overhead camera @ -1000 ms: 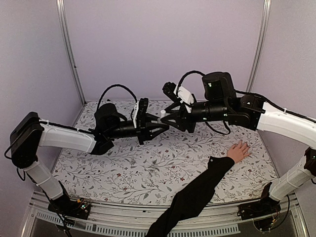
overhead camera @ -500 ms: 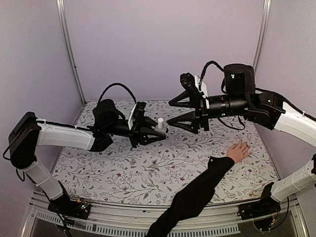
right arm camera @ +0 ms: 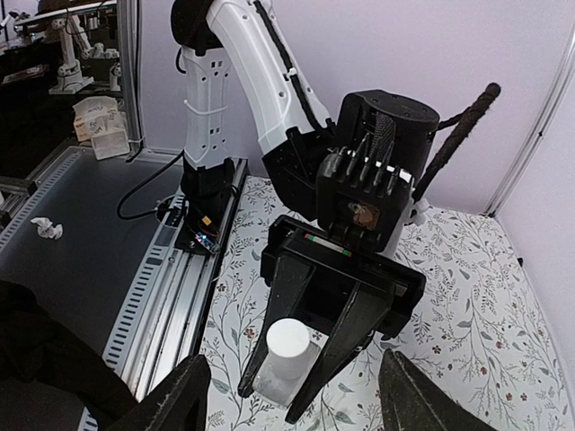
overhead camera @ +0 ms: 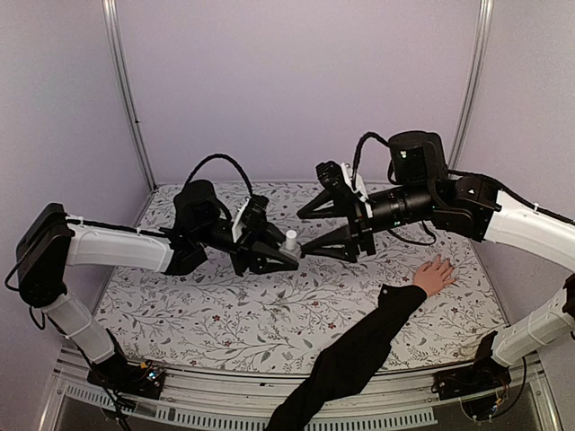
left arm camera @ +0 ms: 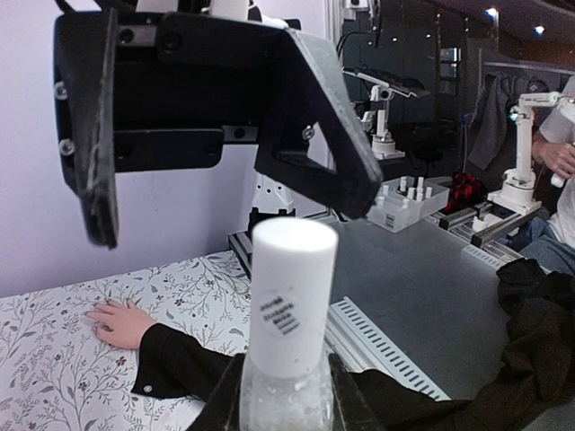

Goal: Paint the nails
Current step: Screw the nail polish bottle.

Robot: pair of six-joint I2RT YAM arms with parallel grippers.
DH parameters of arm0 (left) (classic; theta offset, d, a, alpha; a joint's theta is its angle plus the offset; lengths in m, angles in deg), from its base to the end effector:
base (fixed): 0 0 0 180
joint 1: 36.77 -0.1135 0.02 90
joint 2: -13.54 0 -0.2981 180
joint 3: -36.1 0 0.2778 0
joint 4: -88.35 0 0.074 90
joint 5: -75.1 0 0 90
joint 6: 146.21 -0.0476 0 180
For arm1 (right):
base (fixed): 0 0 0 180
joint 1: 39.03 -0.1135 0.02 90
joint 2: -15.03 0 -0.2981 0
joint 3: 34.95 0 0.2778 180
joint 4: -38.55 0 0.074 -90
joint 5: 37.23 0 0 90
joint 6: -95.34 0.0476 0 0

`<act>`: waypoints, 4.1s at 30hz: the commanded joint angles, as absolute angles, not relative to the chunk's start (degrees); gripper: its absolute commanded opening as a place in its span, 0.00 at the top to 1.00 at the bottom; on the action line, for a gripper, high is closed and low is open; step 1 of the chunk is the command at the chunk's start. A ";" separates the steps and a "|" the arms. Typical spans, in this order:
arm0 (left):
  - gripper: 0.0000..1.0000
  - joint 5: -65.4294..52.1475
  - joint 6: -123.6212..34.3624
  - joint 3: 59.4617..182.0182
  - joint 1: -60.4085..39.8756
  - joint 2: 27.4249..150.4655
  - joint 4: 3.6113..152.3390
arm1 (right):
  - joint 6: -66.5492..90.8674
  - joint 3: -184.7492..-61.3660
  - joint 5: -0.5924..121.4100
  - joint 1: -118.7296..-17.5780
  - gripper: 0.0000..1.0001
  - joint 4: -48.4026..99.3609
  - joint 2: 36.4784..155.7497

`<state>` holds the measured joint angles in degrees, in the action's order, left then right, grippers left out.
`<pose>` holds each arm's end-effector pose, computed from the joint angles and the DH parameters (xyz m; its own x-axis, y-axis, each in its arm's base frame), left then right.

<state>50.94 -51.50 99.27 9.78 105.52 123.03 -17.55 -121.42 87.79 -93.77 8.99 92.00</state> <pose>0.2207 -0.2961 0.2871 -0.0056 -0.0430 -0.9991 0.9240 -0.3823 0.0113 0.1699 0.2876 0.4110 0.1987 -0.2707 -0.9419 -0.9797 -0.0789 -0.1840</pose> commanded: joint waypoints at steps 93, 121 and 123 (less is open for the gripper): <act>1.00 18.09 -52.25 103.96 11.05 107.68 124.10 | -4.83 -115.96 81.32 -87.10 0.41 32.29 94.87; 1.00 -5.04 -48.76 105.61 12.04 110.46 125.62 | 7.84 -119.39 57.57 -87.10 1.00 36.12 104.11; 1.00 -7.43 -48.80 106.28 12.43 111.08 125.10 | 9.59 -119.94 55.74 -87.20 1.00 36.29 105.18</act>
<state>0.34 -49.68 103.68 11.77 110.27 123.29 3.72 -117.70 64.54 -87.49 35.00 103.06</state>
